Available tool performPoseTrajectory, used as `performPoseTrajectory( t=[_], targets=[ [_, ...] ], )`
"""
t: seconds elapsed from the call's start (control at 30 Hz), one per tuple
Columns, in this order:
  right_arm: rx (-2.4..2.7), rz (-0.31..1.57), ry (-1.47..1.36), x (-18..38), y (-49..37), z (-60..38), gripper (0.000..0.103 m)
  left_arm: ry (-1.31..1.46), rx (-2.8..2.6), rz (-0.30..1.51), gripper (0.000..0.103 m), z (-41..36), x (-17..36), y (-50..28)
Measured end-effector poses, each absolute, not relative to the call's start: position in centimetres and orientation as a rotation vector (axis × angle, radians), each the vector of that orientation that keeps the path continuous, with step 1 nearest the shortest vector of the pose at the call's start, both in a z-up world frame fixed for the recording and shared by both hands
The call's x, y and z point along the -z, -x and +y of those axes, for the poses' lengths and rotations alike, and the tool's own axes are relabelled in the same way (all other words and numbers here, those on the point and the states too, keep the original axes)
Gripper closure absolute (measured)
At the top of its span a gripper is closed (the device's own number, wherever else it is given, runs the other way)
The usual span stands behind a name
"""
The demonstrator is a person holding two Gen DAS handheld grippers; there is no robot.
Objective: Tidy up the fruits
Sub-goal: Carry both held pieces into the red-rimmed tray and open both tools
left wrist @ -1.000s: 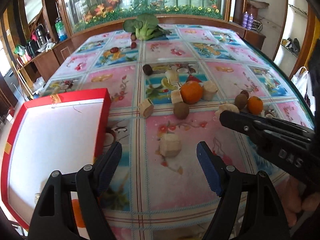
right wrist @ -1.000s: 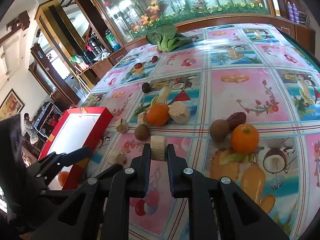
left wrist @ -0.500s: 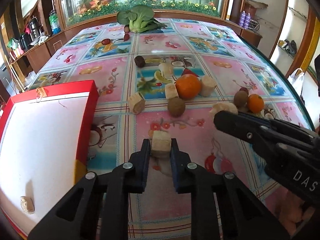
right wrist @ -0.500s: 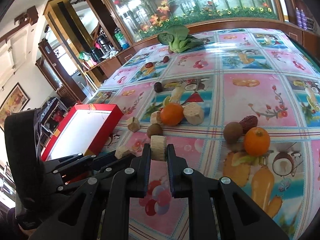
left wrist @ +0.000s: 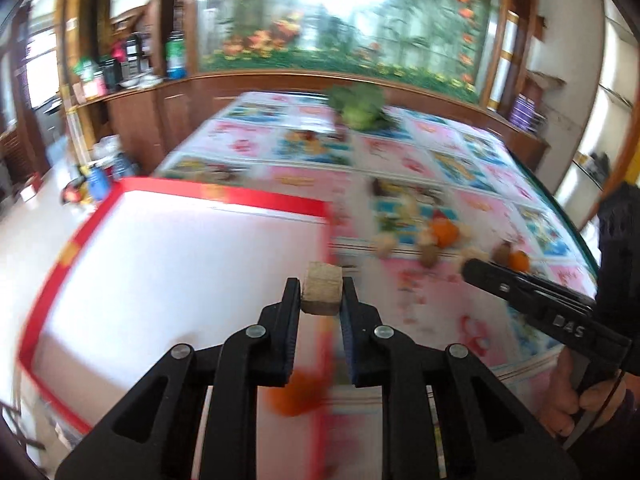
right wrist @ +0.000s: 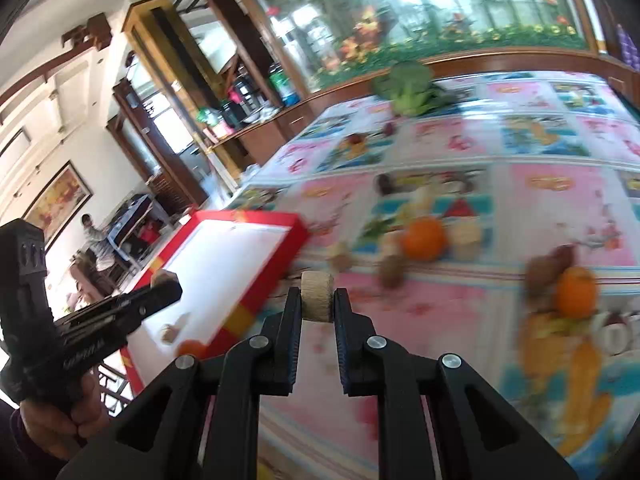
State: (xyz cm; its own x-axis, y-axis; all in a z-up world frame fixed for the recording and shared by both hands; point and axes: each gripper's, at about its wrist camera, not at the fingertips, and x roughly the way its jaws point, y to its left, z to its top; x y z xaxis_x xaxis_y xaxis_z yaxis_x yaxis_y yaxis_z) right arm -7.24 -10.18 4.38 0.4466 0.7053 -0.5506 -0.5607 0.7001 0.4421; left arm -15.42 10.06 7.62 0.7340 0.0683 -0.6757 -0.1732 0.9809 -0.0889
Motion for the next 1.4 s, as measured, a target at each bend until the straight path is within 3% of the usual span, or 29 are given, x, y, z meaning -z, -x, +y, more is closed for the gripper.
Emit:
performPoseTrajectory(
  t=[0.37,0.7,0.87,0.9,0.93,0.97,1.0,1.4],
  targets=[
    [-0.967,0.789,-0.039,-4.8,11.2,1.1,0.089,0.272,-0.375,0.736,0.082,20.1,-5.6,18.9],
    [-0.963,0.84,0.015,-3.1,11.5,4.3,0.088,0.314,-0.415,0.77,0.082,22.3,-3.9,19.9],
    [-0.985,0.841,-0.007,-3.1,11.6,3.8,0.076,0.316,-0.434,0.795,0.079,22.3,-3.6,19.7],
    [-0.988,0.838,-0.006,-3.2,11.8,3.8,0.073,0.314,-0.44,0.802,0.067,22.2,-3.6,19.7],
    [-0.988,0.827,-0.004,-3.3,12.0,3.7,0.061,0.314,-0.448,0.805,0.044,22.2,-3.6,19.7],
    [-0.984,0.818,-0.003,-3.5,12.2,3.7,0.05,0.313,-0.462,0.798,0.035,22.1,-3.7,19.8],
    [-0.984,0.799,-0.009,-3.7,12.4,3.4,0.048,0.306,-0.477,0.777,0.026,22.0,-4.0,20.1],
    [-0.972,0.776,-0.138,-4.6,11.6,0.6,0.048,0.228,-0.504,0.789,0.02,20.0,-5.0,19.7]
  ],
)
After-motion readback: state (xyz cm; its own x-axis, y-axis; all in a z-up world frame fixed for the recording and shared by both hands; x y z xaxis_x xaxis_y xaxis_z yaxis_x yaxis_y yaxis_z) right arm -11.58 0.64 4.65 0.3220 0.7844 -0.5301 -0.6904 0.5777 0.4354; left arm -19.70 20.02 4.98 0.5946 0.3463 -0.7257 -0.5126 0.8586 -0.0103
